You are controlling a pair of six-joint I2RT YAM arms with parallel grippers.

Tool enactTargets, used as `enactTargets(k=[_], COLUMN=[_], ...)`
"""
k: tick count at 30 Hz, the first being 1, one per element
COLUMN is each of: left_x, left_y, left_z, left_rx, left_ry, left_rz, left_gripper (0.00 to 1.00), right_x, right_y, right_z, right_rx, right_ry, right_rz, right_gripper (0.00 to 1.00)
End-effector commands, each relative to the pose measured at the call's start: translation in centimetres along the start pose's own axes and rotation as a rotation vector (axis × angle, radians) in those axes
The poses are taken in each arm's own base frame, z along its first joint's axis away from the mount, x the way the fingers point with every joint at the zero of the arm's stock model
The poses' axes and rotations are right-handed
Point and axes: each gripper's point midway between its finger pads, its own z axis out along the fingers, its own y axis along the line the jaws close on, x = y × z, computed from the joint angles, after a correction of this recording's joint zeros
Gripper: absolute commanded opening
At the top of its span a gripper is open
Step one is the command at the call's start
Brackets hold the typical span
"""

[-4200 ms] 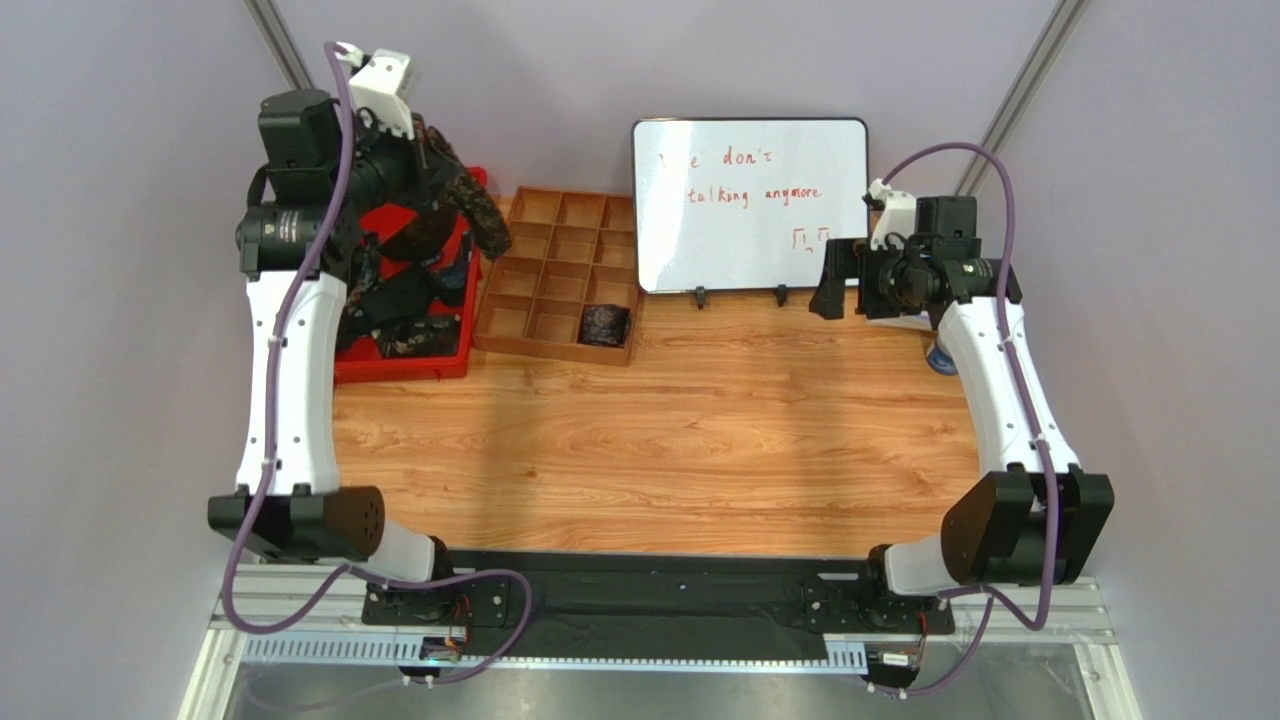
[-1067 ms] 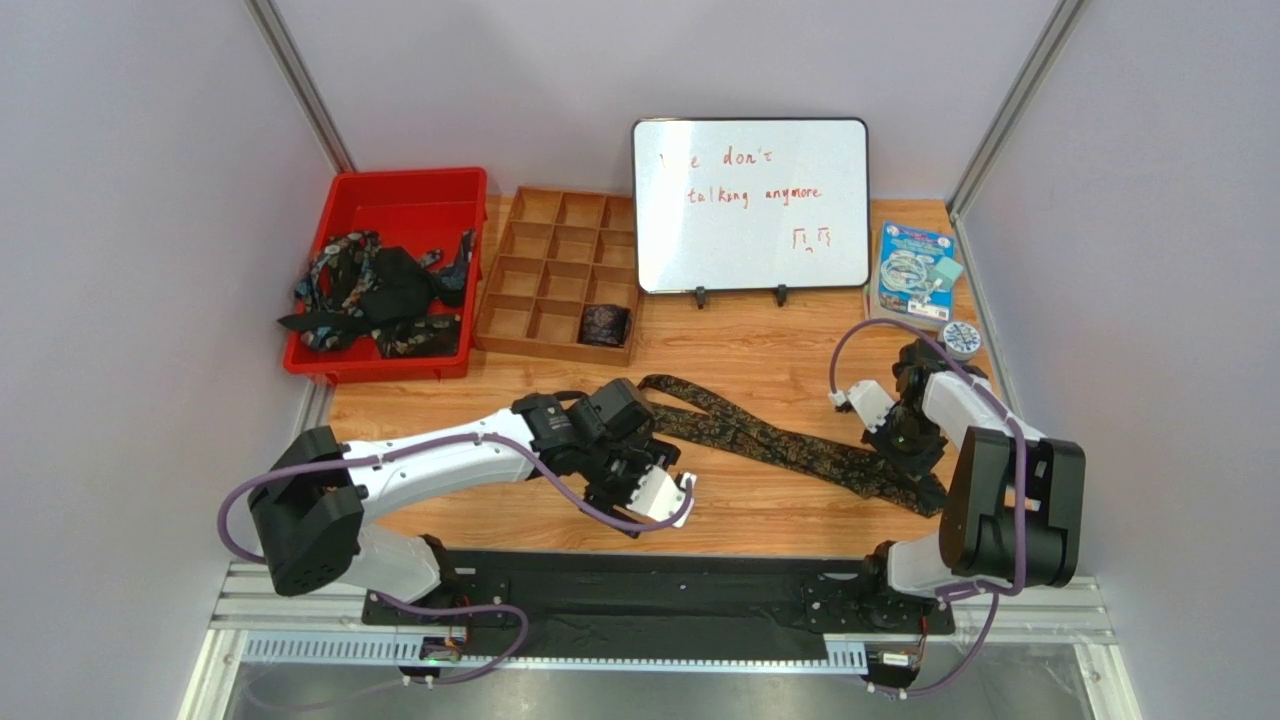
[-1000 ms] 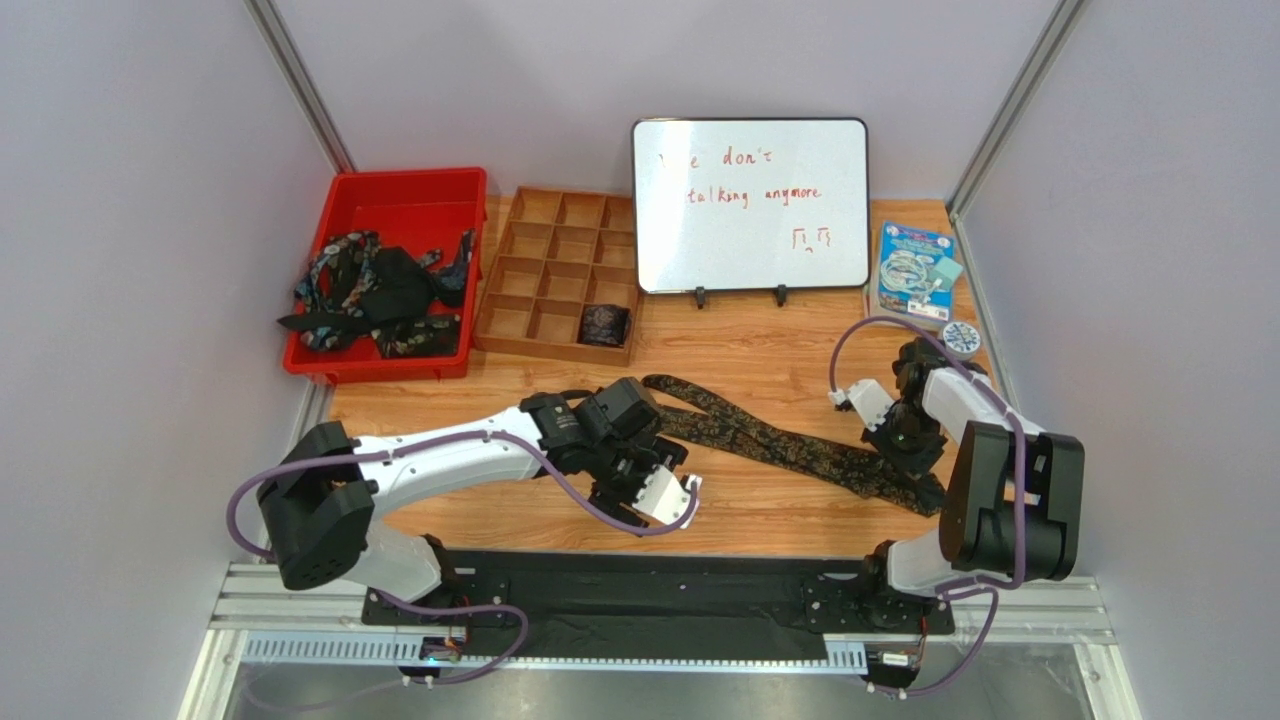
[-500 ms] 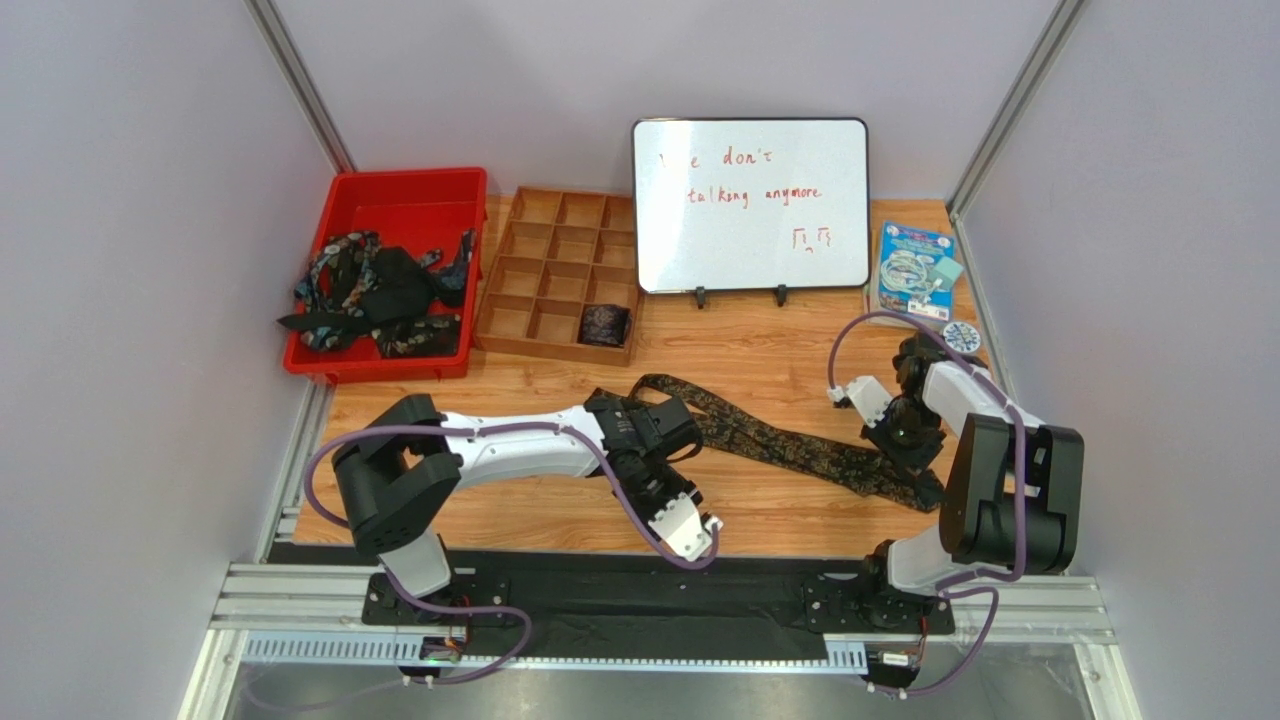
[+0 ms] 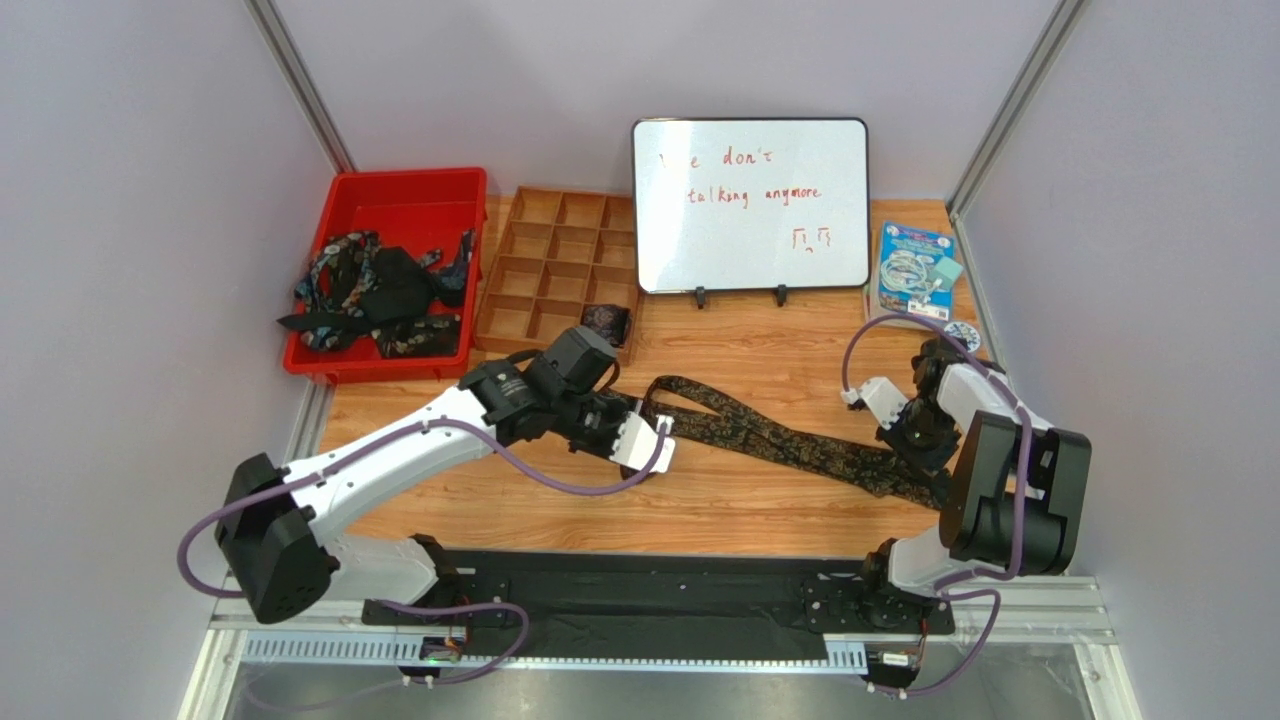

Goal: Roll the ties
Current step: Flatten out the tie at the center of the board.

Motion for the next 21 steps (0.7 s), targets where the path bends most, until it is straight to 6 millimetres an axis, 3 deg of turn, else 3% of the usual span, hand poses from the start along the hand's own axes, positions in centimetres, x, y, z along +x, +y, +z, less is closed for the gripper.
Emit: enactTargets(k=[1, 4, 8, 10, 11, 12, 13, 16, 21], left_x=[1.8, 4.4, 7.6, 6.4, 5.1, 4.1, 3.3, -0.4, -3.1], left_y=[-2.9, -2.1, -3.0, -3.9, -3.9, -4.0, -3.3, -4.3, -4.3], left_z=[-1.0, -3.4, -6.2, -6.3, -6.0, -5.4, -4.7, -0.1, 5.1], left_rx=[0.088, 0.042, -0.009, 0.029, 0.035, 0.044, 0.031, 0.146, 0.242], left_ry=[0.028, 0.044, 0.072, 0.017, -0.018, -0.036, -0.039, -0.038, -0.022], left_rz=[-0.14, -0.266, -0.372, -0.345, -0.31, -0.287, -0.245, -0.118, 0.002], left_gripper=[0.0, 0.0, 0.0, 0.04, 0.16, 0.43, 0.52, 0.61, 0.67], right_x=[0.3, 1.1, 2.3, 2.5, 2.4, 2.2, 2.0, 1.8, 1.6], right_y=[-1.2, -0.8, -0.6, -0.4, -0.4, -0.3, -0.4, -0.7, -0.2], right_z=[-0.7, -0.8, -0.9, -0.8, -0.9, -0.7, -0.9, -0.9, -1.2], right_rx=[0.041, 0.033, 0.045, 0.041, 0.039, 0.023, 0.019, -0.014, -0.057], right_ry=[0.001, 0.007, 0.014, 0.013, 0.01, 0.001, -0.001, 0.013, 0.007], right_rz=[-0.049, -0.089, -0.17, -0.192, -0.192, -0.191, -0.176, -0.126, -0.097], right_gripper=[0.0, 0.0, 0.0, 0.0, 0.0, 0.0, 0.0, 0.0, 0.0])
